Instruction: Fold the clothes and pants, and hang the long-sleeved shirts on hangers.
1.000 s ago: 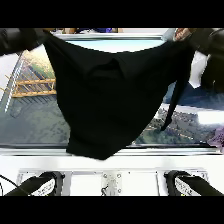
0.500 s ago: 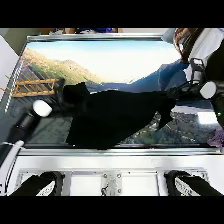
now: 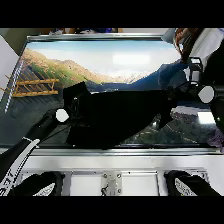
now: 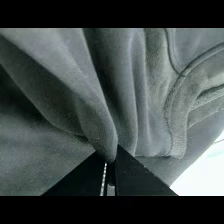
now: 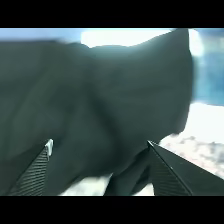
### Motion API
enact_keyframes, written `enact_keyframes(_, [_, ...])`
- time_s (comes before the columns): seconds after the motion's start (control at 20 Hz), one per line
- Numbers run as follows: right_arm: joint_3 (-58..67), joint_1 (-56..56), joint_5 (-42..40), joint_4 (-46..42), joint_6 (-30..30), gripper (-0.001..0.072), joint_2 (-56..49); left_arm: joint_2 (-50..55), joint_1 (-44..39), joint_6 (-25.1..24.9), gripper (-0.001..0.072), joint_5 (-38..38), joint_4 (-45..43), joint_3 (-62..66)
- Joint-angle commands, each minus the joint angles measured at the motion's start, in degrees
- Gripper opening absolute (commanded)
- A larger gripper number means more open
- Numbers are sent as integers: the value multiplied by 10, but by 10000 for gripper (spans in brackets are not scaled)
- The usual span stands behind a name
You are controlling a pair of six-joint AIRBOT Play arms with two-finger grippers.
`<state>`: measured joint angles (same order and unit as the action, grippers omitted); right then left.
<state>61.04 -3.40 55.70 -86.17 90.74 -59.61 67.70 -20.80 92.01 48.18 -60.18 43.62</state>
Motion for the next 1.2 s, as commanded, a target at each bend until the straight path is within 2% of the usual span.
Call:
enact_keyframes(0.0, [-40,-110,73,-12,-18,579,53,7,3,-3,21,2,-3,21])
enact_keyframes(0.1, [-89,-212,70,-68,33,578,55,6,5,-3,21,-1,-3,23])
enact_keyframes(0.25, [-140,-343,70,-249,226,578,16,6,4,-3,21,2,-3,23])
enact_keyframes(0.3, [-142,-369,69,-285,287,578,-4,6,4,-3,21,2,-2,23])
enact_keyframes(0.35, [-141,-390,64,-306,345,579,-27,6,4,-3,21,2,-2,23])
enact_keyframes(0.45, [-141,-407,57,-307,405,579,-73,6,4,-2,21,3,-2,23])
enact_keyframes(0.55, [-141,-408,58,-302,430,581,-117,6,4,-3,21,3,-2,23])
enact_keyframes(0.85, [-141,-421,23,-301,443,583,-132,6,4,-3,21,1,-2,23])
enact_keyframes(1.15, [-141,-421,33,-309,448,581,-167,6,4,-3,21,4,-2,23])
